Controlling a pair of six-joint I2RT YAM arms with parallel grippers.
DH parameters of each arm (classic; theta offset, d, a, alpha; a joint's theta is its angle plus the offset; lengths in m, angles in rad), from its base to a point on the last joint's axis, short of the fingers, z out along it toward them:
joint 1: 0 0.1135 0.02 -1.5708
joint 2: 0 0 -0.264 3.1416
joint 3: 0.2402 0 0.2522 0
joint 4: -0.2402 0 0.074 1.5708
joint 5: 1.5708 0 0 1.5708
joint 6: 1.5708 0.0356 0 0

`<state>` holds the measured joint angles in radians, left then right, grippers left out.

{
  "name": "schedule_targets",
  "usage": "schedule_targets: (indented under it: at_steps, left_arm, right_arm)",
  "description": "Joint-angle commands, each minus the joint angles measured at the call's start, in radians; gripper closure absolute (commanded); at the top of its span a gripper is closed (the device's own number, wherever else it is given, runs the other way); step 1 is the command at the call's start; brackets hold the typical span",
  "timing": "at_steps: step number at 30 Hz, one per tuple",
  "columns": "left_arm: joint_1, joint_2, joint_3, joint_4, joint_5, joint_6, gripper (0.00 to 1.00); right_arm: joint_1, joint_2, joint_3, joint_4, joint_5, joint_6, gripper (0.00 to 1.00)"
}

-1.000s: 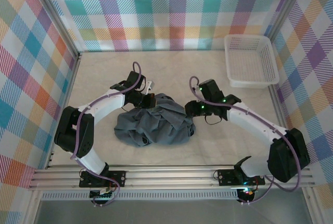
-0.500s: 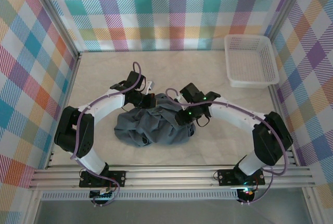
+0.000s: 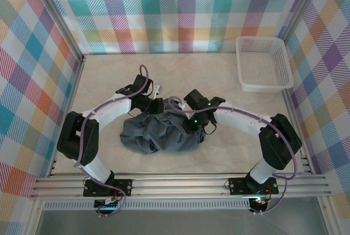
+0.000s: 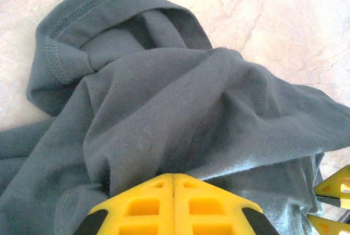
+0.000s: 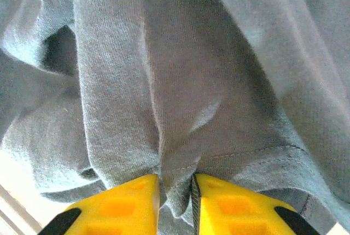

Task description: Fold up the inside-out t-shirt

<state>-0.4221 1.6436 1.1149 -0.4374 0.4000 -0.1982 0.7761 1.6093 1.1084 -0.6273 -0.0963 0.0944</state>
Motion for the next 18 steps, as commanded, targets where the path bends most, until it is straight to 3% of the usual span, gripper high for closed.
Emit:
schedule_targets:
  at_steps: [1,4,8,9,13,18]
  left_arm:
    - [0.008,-0.010,-0.017,0.016,0.014,-0.003,0.97]
    - [0.008,-0.010,-0.020,0.018,0.015,-0.004,0.97]
    - [0.009,-0.018,-0.022,0.018,0.009,-0.004,0.96]
    - [0.009,-0.034,-0.032,0.032,0.003,-0.011,0.93]
    - [0.020,-0.236,-0.130,0.141,-0.018,-0.053,0.56]
    - [0.018,-0.495,-0.234,0.121,-0.068,-0.121,0.36]
  right_arm:
    - [0.010,0.004,0.011,-0.023,-0.017,0.008,0.81]
    - [0.013,-0.003,0.017,-0.025,-0.011,0.012,0.84]
    - [0.012,-0.012,0.029,-0.018,0.003,0.016,1.00]
    - [0.012,-0.022,0.039,-0.021,0.024,0.032,1.00]
    - [0.008,-0.150,0.088,0.016,0.046,0.123,1.00]
    - [-0.016,-0.303,0.084,0.196,0.037,0.249,1.00]
